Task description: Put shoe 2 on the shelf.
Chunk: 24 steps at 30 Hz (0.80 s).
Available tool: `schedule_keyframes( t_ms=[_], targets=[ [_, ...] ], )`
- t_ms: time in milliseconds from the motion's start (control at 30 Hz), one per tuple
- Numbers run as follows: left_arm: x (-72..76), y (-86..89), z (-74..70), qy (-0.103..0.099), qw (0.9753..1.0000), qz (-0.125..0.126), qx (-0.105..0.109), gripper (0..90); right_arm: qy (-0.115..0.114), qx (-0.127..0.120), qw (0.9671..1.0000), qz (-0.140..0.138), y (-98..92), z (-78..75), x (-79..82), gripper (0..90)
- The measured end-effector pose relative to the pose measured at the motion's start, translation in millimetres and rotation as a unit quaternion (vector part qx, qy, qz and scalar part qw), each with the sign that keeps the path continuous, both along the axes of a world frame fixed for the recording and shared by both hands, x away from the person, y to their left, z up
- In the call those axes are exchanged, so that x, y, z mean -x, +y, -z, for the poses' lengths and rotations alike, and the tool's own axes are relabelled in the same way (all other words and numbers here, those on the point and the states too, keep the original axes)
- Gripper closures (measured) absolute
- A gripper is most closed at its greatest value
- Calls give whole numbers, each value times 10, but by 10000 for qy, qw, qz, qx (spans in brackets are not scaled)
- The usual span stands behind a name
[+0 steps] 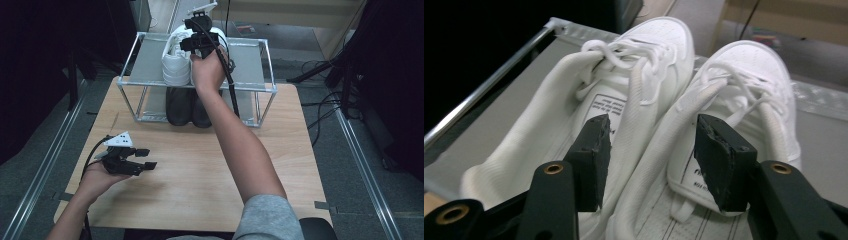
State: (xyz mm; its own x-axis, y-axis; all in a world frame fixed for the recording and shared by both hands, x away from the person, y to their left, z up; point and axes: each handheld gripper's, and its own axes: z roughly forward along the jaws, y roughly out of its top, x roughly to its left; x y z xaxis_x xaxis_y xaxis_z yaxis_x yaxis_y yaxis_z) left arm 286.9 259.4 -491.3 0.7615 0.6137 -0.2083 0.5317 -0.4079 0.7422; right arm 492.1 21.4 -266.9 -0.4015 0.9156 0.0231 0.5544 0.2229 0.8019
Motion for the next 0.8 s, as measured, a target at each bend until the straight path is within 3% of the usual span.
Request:
schedule_keyframes(
  t_ms=[100, 200, 300, 567, 733, 800],
  targets=[
    [-4, -9, -2, -18, 10000, 17, -44, 370, 10, 3, 9999, -126, -51, 10, 45, 489],
    [-17, 6, -2, -27, 10000, 20, -56, 369, -137, 238, 9992, -307, -100, 59, 98, 474],
    [-31, 7, 2, -23, 10000, -38, -31, 369, 4, 95, 9988, -475, -169, 94, 123, 465],
    [-69, -27, 6, -16, 9999, 63, -115, 369, 10, -163, 9973, -717, -323, 79, 195, 451],
    [-92, -47, 3, -18, 9999, 89, -122, 369, 62, -336, 9944, -1000, -420, 35, 286, 458],
    [-104, -53, 2, -6, 9999, 100, -121, 369, -20, -303, 9938, -1066, -446, 28, 324, 463]
  ],
)
